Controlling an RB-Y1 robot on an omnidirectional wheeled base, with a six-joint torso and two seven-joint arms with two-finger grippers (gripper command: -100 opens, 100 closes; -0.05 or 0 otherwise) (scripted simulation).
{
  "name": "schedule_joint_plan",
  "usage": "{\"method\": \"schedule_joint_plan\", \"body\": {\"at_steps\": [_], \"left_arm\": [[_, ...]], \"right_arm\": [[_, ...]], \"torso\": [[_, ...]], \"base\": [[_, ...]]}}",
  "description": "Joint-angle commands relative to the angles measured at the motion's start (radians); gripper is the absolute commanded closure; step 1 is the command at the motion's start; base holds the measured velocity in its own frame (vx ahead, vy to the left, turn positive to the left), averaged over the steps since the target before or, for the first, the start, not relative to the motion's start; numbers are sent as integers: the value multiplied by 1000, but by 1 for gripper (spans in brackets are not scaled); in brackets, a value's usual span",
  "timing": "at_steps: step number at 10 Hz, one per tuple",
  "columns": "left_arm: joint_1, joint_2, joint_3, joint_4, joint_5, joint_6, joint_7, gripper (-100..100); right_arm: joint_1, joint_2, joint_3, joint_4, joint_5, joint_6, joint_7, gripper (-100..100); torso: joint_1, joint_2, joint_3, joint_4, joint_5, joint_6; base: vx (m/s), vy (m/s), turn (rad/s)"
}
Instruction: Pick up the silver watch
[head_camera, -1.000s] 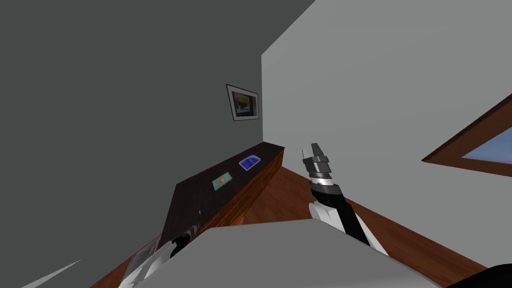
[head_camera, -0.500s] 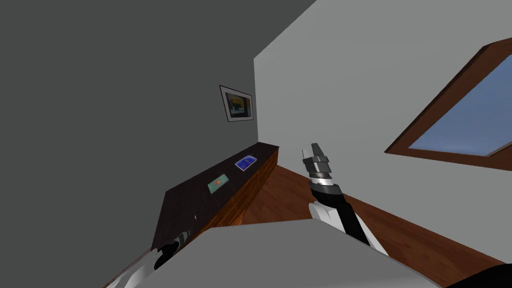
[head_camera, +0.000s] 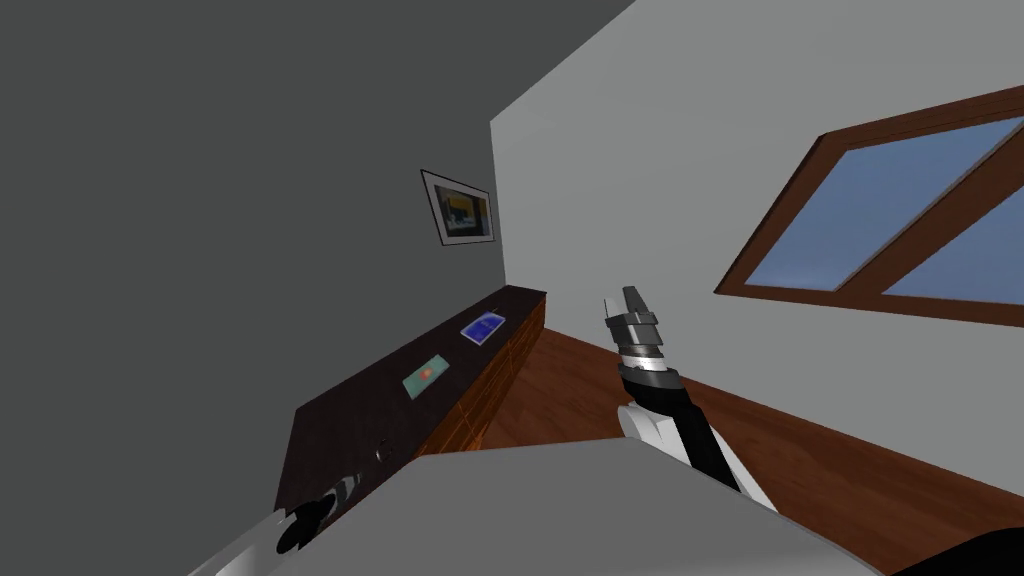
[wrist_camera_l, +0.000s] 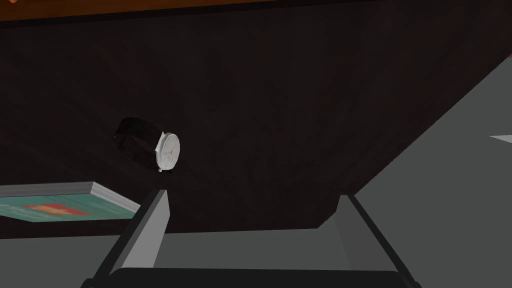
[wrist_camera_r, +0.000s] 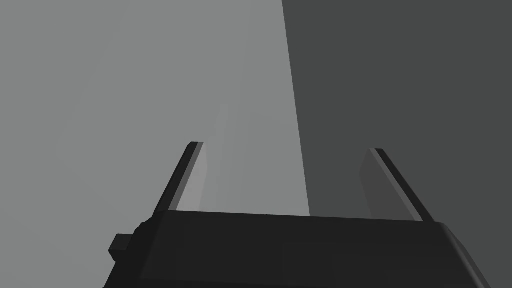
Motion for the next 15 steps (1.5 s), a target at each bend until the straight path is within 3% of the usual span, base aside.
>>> {"method": "schedule_joint_plan", "body": {"at_steps": [1,5,9,11,15], "left_arm": [[15,31,-9,-18,46,17,3,-100],[35,94,-32,-65,144,61,8,-100],[40,122,-66,-133,222,109,17,-100],[40,118,-81,-159,239,127,21,-100],[46,71,-129,-201,254,184,30,-100]], "right_arm": [[0,0,0,0,0,0,0,0],[0,0,0,0,0,0,0,0],[0,0,0,0,0,0,0,0],[0,0,0,0,0,0,0,0],[0,0,0,0,0,0,0,0]], "torso": [[0,0,0,0,0,0],[0,-1,0,0,0,0],[-2,-4,-2,-1,0,-1],[0,-7,-4,-1,0,-1],[1,-5,-3,-1,1,-1]], "base": [[-8,69,-234],[-1,68,-180],[37,50,-171],[79,61,-95],[47,85,-43]]}}
